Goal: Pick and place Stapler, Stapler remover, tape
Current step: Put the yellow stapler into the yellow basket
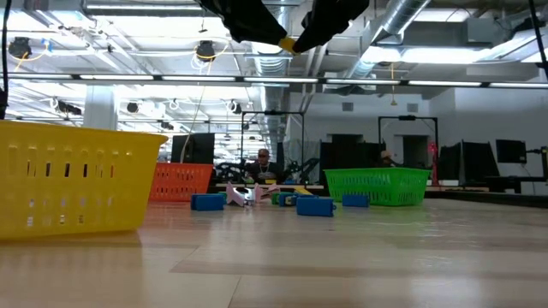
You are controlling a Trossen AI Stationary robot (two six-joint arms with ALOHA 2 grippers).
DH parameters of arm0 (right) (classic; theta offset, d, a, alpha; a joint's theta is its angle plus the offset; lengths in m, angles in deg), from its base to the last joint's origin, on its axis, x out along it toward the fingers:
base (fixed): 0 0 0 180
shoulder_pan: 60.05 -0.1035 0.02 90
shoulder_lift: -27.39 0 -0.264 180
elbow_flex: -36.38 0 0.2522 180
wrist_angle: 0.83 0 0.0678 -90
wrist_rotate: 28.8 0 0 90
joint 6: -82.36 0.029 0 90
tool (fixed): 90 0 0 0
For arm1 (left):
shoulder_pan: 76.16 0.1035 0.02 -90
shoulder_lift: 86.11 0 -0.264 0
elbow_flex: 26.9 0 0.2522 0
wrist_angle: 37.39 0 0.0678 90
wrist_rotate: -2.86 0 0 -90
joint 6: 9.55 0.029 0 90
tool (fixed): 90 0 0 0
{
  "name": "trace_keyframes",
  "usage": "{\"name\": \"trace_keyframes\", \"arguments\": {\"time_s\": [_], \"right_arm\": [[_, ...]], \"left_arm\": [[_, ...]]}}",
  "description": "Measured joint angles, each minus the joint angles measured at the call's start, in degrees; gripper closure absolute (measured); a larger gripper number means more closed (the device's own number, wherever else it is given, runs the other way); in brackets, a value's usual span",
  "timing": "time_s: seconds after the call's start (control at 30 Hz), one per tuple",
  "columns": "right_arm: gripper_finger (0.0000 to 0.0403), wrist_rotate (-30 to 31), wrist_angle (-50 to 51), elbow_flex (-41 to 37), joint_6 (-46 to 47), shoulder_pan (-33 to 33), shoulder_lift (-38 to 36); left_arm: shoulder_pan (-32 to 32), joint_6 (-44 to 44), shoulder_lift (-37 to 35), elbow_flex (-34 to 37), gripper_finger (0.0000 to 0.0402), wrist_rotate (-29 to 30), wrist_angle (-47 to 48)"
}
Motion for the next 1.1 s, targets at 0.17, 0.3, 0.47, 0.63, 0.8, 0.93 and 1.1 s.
{"name": "trace_keyframes", "arguments": {"time_s": [0.17, 0.3, 0.47, 0.63, 0.8, 0.93, 1.1], "right_arm": [[0.0341, 0.0, 0.0, 0.0, -0.01, 0.0, 0.0], [0.0341, 0.0, 0.0, 0.0, -0.01, 0.0, 0.0], [0.0341, 0.0, -0.01, 0.0, -0.01, 0.0, 0.0], [0.0341, 0.0, -0.02, 0.0, -0.01, -0.04, 0.0], [0.0341, 0.0, -0.09, 0.0, -0.01, -0.35, 0.0], [0.0341, 0.0, -0.09, 0.0, -0.01, -0.78, 0.0], [0.0341, 0.0, -0.24, 0.0, -0.01, -1.06, 0.0]], "left_arm": [[0.0, -0.21, 0.0, 0.0, 0.0171, 0.23, 0.0], [0.0, -1.31, 0.0, 0.0, 0.017, 0.24, 0.0], [-0.14, -2.81, 0.55, 0.02, 0.017, 0.23, -0.1], [-1.28, -3.39, 1.12, 0.07, 0.0174, 0.3, -0.21], [-1.4, -3.39, 1.44, 0.0, 0.0187, 0.34, -1.19], [-1.36, -3.39, 1.42, 0.0, 0.0197, 0.47, -1.79], [-1.36, -3.39, 2.36, 0.04, 0.0205, 0.45, -1.85]]}}
